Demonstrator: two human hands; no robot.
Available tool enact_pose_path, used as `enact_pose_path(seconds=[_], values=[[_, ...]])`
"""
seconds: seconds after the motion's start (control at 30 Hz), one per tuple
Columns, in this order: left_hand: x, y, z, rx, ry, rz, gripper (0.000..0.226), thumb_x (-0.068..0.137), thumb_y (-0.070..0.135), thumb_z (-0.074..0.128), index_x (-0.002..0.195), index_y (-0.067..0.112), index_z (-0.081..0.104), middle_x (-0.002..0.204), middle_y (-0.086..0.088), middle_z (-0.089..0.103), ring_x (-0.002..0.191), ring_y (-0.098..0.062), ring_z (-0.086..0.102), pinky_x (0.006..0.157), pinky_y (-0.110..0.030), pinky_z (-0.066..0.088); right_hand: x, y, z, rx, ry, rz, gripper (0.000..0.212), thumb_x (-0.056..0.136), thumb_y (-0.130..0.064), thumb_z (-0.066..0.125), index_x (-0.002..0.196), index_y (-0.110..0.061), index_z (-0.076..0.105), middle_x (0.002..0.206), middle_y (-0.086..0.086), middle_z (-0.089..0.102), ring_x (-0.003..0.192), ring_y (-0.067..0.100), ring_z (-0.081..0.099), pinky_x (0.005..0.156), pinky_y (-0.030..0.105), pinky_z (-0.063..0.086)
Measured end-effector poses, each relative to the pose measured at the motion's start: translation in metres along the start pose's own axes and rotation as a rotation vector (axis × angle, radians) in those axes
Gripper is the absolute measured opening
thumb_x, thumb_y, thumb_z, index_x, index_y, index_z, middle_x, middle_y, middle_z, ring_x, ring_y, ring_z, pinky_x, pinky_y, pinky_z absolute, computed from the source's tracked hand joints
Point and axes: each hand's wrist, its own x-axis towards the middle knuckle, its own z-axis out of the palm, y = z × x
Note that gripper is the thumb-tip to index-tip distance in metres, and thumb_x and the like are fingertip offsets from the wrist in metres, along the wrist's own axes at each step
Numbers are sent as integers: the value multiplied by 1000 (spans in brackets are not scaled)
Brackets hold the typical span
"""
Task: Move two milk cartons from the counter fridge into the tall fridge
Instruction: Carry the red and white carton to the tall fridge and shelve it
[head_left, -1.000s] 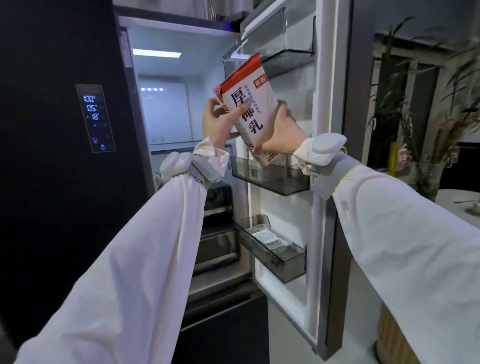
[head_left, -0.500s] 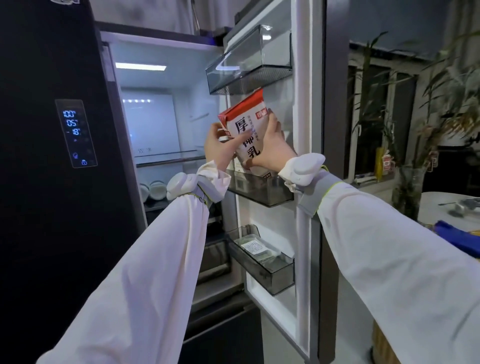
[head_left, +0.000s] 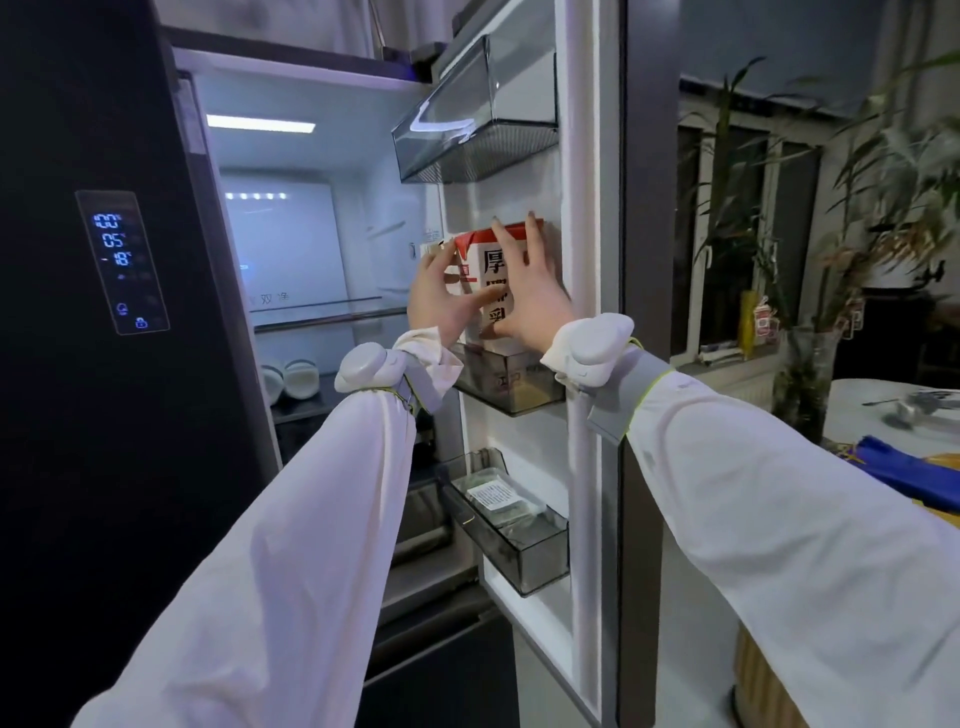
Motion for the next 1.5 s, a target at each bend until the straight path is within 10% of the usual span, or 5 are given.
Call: enact_pose_path(seconds=[0.33,0.53,1.1,1.27,1.5], values=[[-6,-17,-2,158,-92,-24,116,59,27,89,157,27,27,146,-17,24,137,-37,40,110,-45,44,1,-10,20,-73,0,23,117,74,4,70,153,-28,-11,157,10,-28,150,35,4,101,44,49],[-5,-25,-13,40,-163,-53,120,67,2,85,161,21,13,146,-18,47,136,-33,47,111,-51,43,0,-18,31,-63,25,-19,113,75,0,69,154,-25,-8,157,14,-26,148,40,10,110,51,38],[-46,-45,-62,352,55,-228,73,85,39,75,143,9,42,138,-16,55,120,-37,58,99,-49,47,-52,-73,22,131,4,-167,68,87,-3,51,150,-14,27,160,-1,16,141,21,32,111,35,38],[-65,-48,-83,380,108,-246,54,95,34,63,138,6,45,135,-13,57,114,-34,62,95,-42,47,-72,-79,6,108,266,-377,55,86,-10,35,140,-6,43,153,11,34,144,27,30,122,40,16],[-96,-32,-104,341,220,-225,53,97,36,58,140,7,44,139,-9,55,119,-28,60,98,-40,45,-98,-70,-15,-102,375,-204,91,82,-17,60,155,-19,6,162,15,-5,150,32,-3,118,56,16]])
